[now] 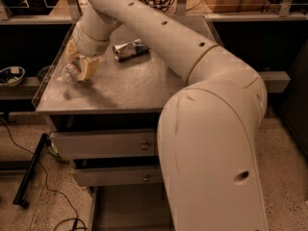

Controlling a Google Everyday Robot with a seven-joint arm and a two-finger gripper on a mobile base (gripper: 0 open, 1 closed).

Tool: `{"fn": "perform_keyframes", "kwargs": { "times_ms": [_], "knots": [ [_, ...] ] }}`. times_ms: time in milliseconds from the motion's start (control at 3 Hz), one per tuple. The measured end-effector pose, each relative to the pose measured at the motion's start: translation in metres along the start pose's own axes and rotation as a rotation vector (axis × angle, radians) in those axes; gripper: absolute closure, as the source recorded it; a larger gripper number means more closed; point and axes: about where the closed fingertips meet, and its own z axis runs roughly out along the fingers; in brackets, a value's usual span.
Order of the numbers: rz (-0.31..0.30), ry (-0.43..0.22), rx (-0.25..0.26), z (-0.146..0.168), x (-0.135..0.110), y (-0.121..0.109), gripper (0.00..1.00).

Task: Place water bottle into bottom drawer

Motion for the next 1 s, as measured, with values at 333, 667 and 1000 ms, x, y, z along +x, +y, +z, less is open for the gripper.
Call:
{"fn": "perform_keyframes", "kwargs": {
  "times_ms": [333,667,1000],
  "knots": [
    [0.000,0.000,0.000,0.000,0.000,0.000,1.00],
    [0.005,-0.004,-0.001,0.001,0.000,0.000,1.00],
    [0.021,-0.006,0.023,-0.010,0.006,-0.003,1.00]
  ]
}}
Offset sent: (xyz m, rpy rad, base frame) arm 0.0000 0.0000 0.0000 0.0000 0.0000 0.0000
